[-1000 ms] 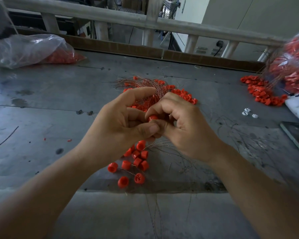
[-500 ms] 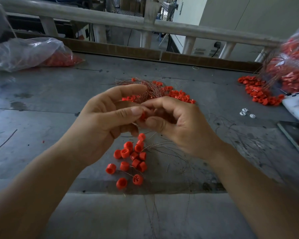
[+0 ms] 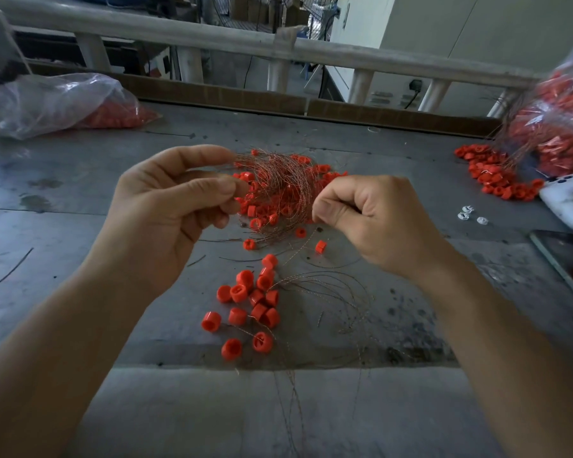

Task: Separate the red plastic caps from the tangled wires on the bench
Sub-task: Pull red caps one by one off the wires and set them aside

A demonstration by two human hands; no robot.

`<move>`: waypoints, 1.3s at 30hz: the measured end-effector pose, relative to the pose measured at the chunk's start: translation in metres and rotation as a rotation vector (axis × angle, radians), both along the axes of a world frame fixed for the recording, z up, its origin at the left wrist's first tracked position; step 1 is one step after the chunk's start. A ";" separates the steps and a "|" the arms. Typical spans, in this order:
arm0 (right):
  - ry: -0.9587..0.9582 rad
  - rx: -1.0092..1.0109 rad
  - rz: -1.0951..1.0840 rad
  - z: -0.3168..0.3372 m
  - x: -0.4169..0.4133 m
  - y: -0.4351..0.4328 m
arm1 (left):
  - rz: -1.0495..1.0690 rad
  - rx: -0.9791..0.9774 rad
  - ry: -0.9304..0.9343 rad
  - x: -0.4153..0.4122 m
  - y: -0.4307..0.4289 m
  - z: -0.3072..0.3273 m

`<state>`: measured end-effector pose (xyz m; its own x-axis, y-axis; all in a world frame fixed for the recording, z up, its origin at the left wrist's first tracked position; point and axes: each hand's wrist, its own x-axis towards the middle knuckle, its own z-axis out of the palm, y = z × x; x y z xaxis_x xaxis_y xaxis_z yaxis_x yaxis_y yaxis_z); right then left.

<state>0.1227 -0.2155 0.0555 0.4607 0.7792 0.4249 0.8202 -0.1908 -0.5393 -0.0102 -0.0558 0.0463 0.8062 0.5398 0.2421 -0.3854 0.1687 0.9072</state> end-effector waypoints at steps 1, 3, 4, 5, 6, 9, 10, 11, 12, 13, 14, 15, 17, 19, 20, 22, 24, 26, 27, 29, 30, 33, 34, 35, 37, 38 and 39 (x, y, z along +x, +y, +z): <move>-0.001 0.002 -0.011 0.001 0.002 -0.001 | 0.027 -0.007 0.006 0.000 0.001 0.000; 0.010 0.004 -0.025 0.003 0.006 -0.003 | 0.080 -0.030 0.027 -0.001 0.006 0.001; 0.027 -0.009 -0.026 0.004 0.009 -0.004 | 0.095 -0.034 0.042 -0.002 0.008 0.002; 0.056 -0.040 -0.017 0.005 0.012 -0.005 | 0.096 -0.020 0.067 -0.003 0.010 0.003; 0.093 -0.090 -0.003 0.005 0.016 -0.007 | 0.079 0.018 0.109 -0.004 0.011 0.004; 0.201 -0.256 0.028 0.005 0.029 -0.016 | -0.050 0.204 0.332 -0.005 0.009 0.001; 0.229 -0.307 0.032 0.006 0.033 -0.019 | -0.083 0.297 0.417 -0.004 0.008 -0.002; 0.259 -0.359 0.035 0.006 0.037 -0.021 | -0.094 0.413 0.489 -0.003 0.007 -0.005; 0.292 -0.414 0.043 0.006 0.038 -0.023 | -0.089 0.529 0.539 -0.001 0.006 -0.009; 0.322 -0.470 0.059 0.005 0.039 -0.024 | -0.080 0.624 0.570 0.000 0.005 -0.012; 0.338 -0.525 0.077 0.004 0.039 -0.024 | -0.083 0.691 0.586 0.001 0.003 -0.013; 0.338 -0.576 0.094 0.002 0.039 -0.023 | -0.101 0.735 0.590 0.002 0.002 -0.014; 0.311 -0.656 0.115 -0.002 0.038 -0.020 | -0.151 0.812 0.595 0.002 -0.001 -0.016; 0.294 -0.690 0.127 -0.003 0.037 -0.019 | -0.174 0.866 0.604 0.003 -0.002 -0.017; 0.293 -0.693 0.133 -0.002 0.036 -0.019 | -0.175 0.881 0.607 0.003 -0.002 -0.017; 0.291 -0.699 0.141 0.000 0.034 -0.019 | -0.173 0.883 0.610 0.004 -0.002 -0.017; 0.305 -0.691 0.137 0.002 0.032 -0.020 | -0.165 0.859 0.600 0.004 -0.002 -0.016; 0.333 -0.645 0.107 0.004 0.031 -0.020 | -0.113 0.768 0.567 0.004 -0.001 -0.016; 0.335 -0.611 0.084 0.004 0.031 -0.019 | -0.067 0.708 0.545 0.005 0.001 -0.016; 0.311 -0.539 0.009 0.004 0.034 -0.018 | 0.063 0.642 0.527 0.006 0.007 -0.017; 0.293 -0.506 -0.039 0.003 0.036 -0.018 | 0.139 0.652 0.535 0.007 0.011 -0.019; 0.216 -0.400 -0.184 -0.002 0.044 -0.018 | 0.342 0.773 0.576 0.010 0.019 -0.024; 0.202 -0.363 -0.221 -0.003 0.045 -0.018 | 0.376 0.801 0.581 0.011 0.020 -0.025; 0.202 -0.331 -0.244 -0.005 0.047 -0.017 | 0.393 0.818 0.582 0.012 0.020 -0.027; 0.186 -0.307 -0.258 -0.009 0.048 -0.015 | 0.401 0.849 0.586 0.013 0.020 -0.029; 0.160 -0.310 -0.255 -0.011 0.048 -0.013 | 0.404 0.866 0.593 0.014 0.019 -0.030; 0.127 -0.314 -0.242 -0.014 0.048 -0.011 | 0.408 0.886 0.603 0.015 0.019 -0.031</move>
<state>0.1703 -0.2263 0.0418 0.6799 0.7246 0.1121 0.6623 -0.5413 -0.5181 0.0046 -0.0372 0.0150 0.7243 0.6201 0.3013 0.2728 -0.6591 0.7008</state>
